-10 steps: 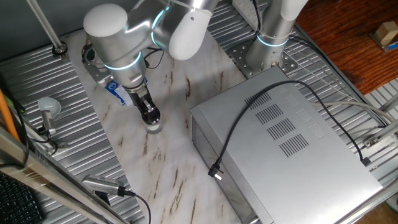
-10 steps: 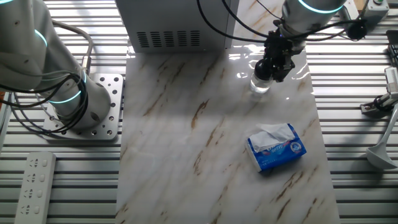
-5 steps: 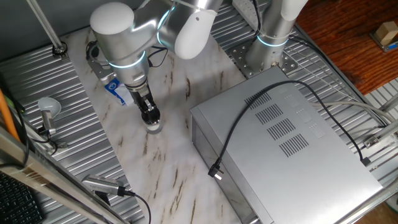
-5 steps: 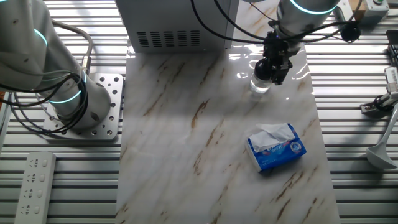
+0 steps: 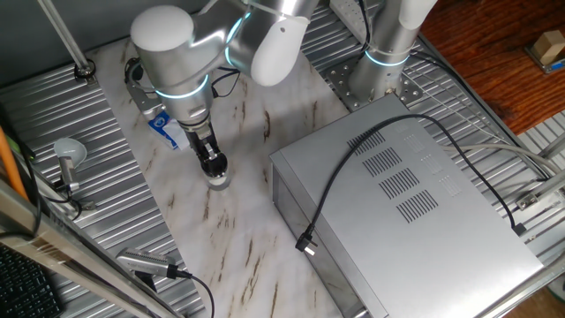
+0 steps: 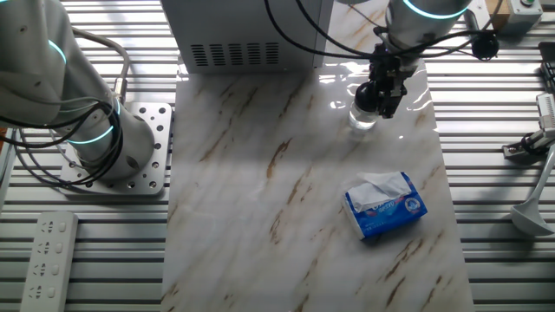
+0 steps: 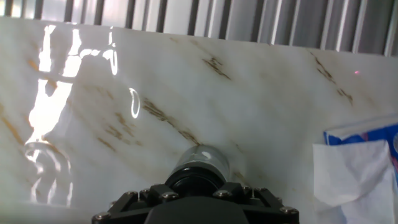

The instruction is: Unscrew the lid from the jar

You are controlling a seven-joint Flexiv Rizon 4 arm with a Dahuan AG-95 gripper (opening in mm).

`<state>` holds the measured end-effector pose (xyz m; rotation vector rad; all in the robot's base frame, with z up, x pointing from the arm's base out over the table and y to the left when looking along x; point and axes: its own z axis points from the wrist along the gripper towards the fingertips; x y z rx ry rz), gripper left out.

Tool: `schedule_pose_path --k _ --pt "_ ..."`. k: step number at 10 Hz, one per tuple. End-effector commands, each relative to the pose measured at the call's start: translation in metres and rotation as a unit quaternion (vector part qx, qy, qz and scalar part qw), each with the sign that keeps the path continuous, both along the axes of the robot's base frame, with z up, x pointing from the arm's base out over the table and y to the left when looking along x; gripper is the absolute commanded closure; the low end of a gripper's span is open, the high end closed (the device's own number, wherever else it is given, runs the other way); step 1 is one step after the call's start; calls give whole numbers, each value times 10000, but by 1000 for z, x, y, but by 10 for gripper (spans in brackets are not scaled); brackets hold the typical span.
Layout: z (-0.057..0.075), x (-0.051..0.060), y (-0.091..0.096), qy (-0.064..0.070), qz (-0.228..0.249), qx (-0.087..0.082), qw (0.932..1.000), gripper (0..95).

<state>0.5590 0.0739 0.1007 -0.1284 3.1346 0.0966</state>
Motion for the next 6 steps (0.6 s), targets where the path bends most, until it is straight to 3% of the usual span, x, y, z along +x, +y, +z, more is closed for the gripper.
schedule_pose_path --k 1,6 --pt "-1 2 1 1 2 4 10000 190" --pt "-2 1 1 3 60 -36 10000 190"
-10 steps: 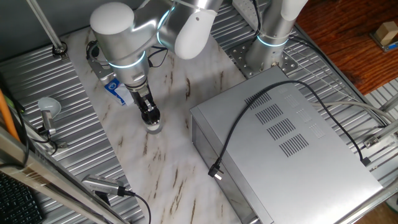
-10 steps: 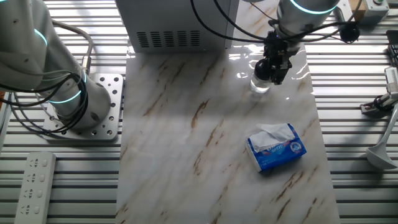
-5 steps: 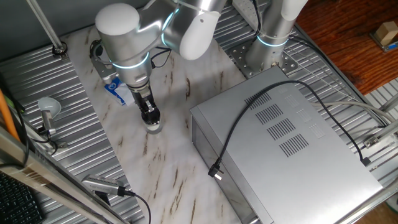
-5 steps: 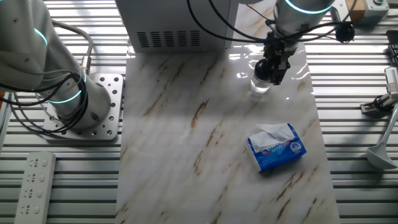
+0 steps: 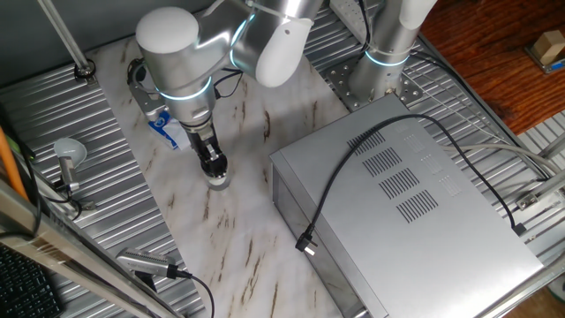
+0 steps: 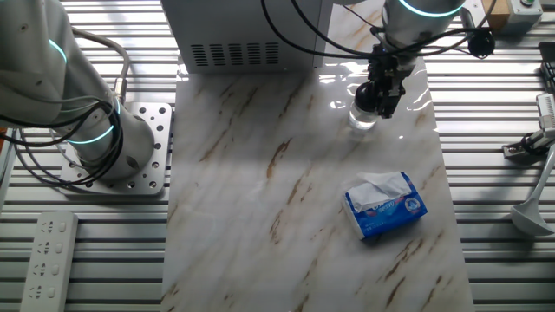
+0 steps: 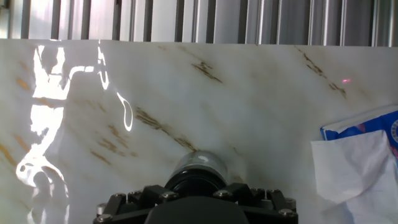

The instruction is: Unscrew the lid from the jar

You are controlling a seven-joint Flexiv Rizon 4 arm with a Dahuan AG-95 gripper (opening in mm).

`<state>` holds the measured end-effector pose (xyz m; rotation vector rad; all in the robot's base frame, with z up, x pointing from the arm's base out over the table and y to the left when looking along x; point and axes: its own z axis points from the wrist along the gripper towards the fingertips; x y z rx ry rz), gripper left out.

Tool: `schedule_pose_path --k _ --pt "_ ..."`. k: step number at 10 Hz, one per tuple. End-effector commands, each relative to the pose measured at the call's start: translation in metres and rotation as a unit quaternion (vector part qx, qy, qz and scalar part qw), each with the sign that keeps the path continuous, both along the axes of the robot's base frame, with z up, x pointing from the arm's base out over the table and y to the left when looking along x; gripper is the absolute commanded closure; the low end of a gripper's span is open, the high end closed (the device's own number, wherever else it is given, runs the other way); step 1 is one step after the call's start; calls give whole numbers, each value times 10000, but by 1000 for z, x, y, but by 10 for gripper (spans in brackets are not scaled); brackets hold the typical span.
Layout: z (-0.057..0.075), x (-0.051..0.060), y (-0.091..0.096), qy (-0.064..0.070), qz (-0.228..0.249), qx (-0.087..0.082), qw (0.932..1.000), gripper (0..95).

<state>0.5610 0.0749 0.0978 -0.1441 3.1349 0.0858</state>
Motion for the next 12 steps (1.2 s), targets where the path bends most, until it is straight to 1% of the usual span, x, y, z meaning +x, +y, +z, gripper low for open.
schedule_pose_path --k 1,5,7,9,12 --pt "1 -1 0 7 11 -5 10000 190" --pt "0 -1 0 44 64 -21 10000 190" --pt "0 0 0 41 67 -28 10000 190" --pt "1 3 1 84 73 -48 9999 190" --pt "0 3 2 107 126 -63 9998 190"
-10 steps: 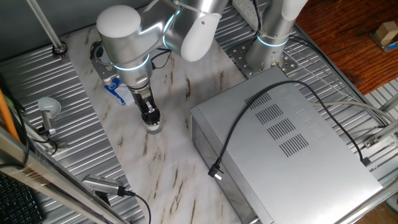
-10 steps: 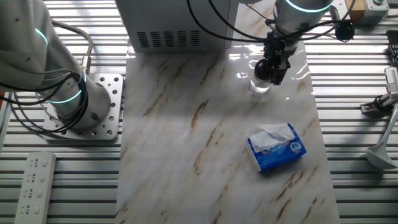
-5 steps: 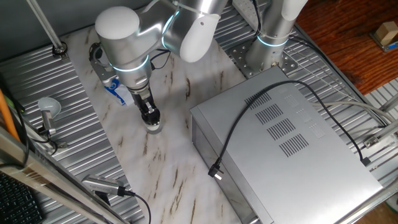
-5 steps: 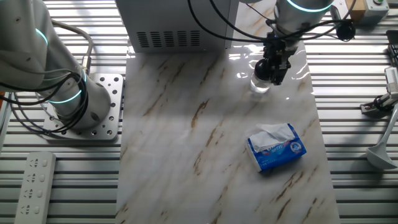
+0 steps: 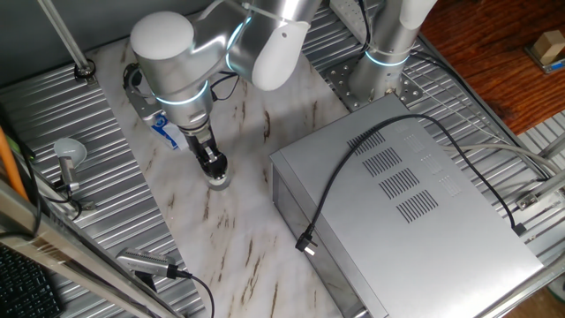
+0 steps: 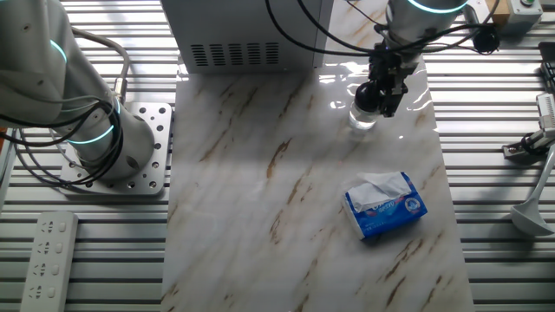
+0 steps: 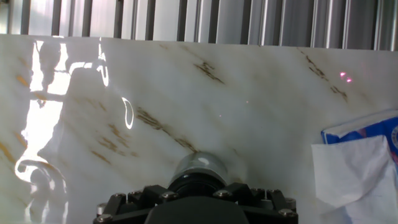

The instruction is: Unscrew the lid from the jar

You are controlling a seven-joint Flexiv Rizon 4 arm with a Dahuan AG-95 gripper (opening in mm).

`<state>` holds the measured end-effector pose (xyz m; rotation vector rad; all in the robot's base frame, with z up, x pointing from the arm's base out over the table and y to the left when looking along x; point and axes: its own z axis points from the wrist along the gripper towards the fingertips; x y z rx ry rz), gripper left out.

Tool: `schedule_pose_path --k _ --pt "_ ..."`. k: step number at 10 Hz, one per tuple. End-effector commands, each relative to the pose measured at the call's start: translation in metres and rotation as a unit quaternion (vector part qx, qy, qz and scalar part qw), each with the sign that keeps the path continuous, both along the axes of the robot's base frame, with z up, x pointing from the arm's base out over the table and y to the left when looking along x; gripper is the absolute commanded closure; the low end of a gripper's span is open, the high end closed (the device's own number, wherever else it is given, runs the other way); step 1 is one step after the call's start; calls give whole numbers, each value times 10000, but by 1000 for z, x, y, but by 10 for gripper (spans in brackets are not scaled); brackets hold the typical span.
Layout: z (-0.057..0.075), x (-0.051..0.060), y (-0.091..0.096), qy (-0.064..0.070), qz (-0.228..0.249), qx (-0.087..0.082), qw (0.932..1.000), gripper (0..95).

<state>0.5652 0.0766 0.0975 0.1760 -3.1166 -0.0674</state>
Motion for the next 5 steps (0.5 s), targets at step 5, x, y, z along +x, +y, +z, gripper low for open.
schedule_pose_path --k 5 --pt "0 -3 -1 35 81 -10 10000 190"
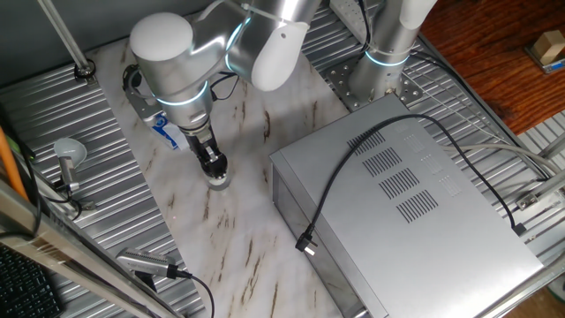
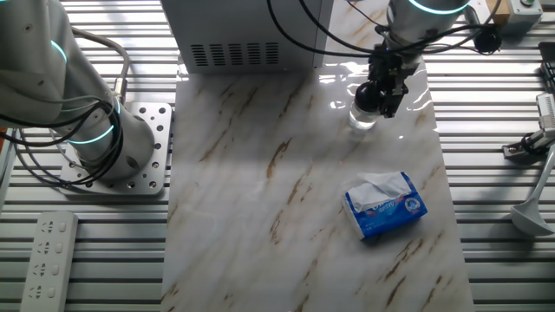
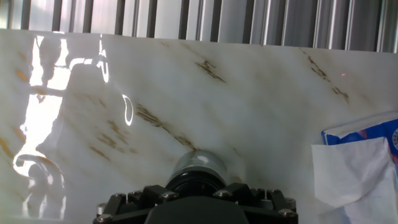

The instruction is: Unscrew the lid from the jar

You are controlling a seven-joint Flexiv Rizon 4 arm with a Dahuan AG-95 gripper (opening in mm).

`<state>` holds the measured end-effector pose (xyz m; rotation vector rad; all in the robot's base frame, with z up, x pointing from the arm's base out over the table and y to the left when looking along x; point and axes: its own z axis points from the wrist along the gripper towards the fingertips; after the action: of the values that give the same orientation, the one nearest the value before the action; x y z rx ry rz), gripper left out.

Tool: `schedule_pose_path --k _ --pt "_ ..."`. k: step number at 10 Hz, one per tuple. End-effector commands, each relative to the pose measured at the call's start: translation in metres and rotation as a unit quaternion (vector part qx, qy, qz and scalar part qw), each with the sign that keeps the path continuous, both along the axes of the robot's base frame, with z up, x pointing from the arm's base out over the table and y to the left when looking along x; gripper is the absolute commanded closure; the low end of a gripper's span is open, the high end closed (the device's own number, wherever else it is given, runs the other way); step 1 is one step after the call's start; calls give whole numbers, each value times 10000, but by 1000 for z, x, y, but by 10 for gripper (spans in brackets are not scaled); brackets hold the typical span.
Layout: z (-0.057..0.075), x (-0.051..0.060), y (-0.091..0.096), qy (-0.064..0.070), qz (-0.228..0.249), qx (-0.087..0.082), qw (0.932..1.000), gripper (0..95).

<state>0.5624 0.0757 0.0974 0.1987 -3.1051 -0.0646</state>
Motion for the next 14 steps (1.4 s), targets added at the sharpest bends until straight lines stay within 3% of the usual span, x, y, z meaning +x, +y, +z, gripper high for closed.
schedule_pose_path --k 1,3,4,9,14 --pt "0 0 0 -16 15 -4 10000 190" --pt "0 0 0 -15 39 -17 10000 190" --pt "0 0 0 -10 51 -44 10000 380" --pt "0 0 0 -24 74 -45 10000 380" --pt "0 0 0 -68 391 -48 9992 380"
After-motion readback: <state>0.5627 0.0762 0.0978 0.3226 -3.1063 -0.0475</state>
